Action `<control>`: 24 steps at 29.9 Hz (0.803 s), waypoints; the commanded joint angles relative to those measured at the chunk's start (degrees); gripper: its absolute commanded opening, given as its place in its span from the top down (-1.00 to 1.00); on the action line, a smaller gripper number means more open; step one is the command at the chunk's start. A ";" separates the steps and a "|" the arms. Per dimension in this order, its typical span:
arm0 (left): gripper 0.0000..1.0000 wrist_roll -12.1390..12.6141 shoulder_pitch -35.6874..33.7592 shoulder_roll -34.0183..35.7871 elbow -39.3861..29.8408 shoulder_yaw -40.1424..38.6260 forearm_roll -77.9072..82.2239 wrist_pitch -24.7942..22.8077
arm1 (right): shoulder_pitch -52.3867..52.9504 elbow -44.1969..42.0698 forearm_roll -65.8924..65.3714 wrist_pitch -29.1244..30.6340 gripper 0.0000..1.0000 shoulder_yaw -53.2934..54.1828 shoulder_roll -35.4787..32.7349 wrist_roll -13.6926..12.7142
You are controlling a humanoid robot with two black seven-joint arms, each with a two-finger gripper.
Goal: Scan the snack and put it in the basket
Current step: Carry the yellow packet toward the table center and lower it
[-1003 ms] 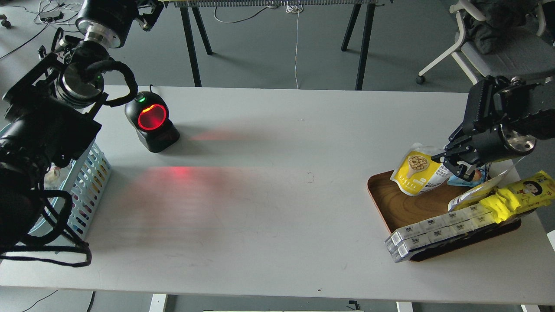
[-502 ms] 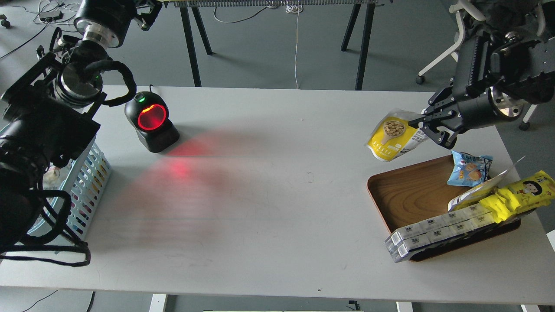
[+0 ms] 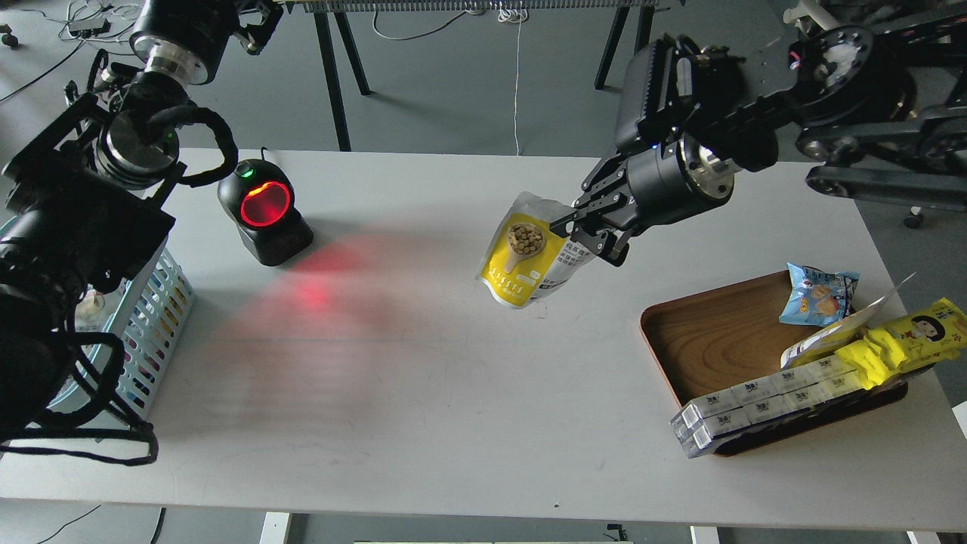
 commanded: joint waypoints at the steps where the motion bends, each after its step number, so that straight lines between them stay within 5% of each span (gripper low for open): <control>1: -1.00 0.03 0.14 -0.18 0.05 0.00 -0.01 0.00 | -2.67 -2.21 0.18 0.01 1.00 0.97 3.73 0.00; 24: -1.00 -0.15 -0.04 -0.36 0.05 0.00 -0.01 0.00 | -12.52 -15.84 0.36 -1.57 1.00 1.93 17.28 0.00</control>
